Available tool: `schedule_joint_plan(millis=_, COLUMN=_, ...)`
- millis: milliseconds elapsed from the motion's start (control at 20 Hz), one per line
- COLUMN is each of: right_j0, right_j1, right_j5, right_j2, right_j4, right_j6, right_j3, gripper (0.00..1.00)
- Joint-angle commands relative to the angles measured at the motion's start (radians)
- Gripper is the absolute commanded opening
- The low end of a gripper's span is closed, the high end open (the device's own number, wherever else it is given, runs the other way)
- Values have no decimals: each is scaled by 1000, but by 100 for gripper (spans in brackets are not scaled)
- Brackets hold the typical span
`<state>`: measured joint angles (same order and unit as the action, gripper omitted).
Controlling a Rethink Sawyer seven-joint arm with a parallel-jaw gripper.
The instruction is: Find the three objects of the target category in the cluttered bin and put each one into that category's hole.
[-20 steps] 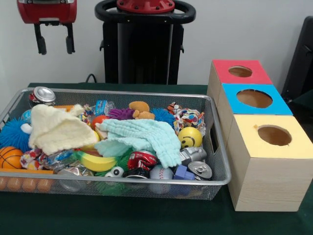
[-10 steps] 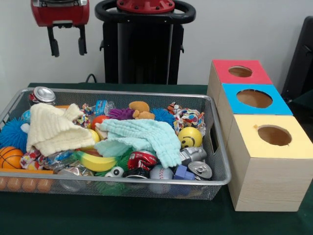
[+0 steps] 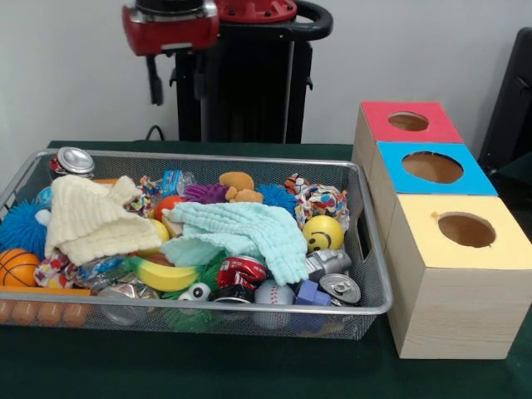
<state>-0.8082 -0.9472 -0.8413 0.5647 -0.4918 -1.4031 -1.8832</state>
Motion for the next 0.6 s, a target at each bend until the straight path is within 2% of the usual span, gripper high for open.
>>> schedule_joint_plan(millis=50, right_j0=110, right_j1=41, right_j5=52, right_j2=-20, right_j4=-25, right_j6=-111, right_j3=-35, gripper=100)
schedule_joint_plan(millis=200, right_j0=183, right_j1=86, right_j5=70, right_j2=-45, right_j4=-23, right_j6=-165, right_j3=14, gripper=100)
schedule_joint_plan(millis=450, right_j0=265, right_j1=119, right_j5=67, right_j2=-98, right_j4=7, right_j6=-237, right_j3=54, gripper=100)
schedule_joint_plan(millis=550, right_j0=296, right_j1=147, right_j5=84, right_j2=-120, right_j4=7, right_j6=-257, right_j3=87, gripper=100)
schedule_joint_plan(millis=600, right_j0=313, right_j1=183, right_j5=84, right_j2=-135, right_j4=10, right_j6=-271, right_j3=119, gripper=100)
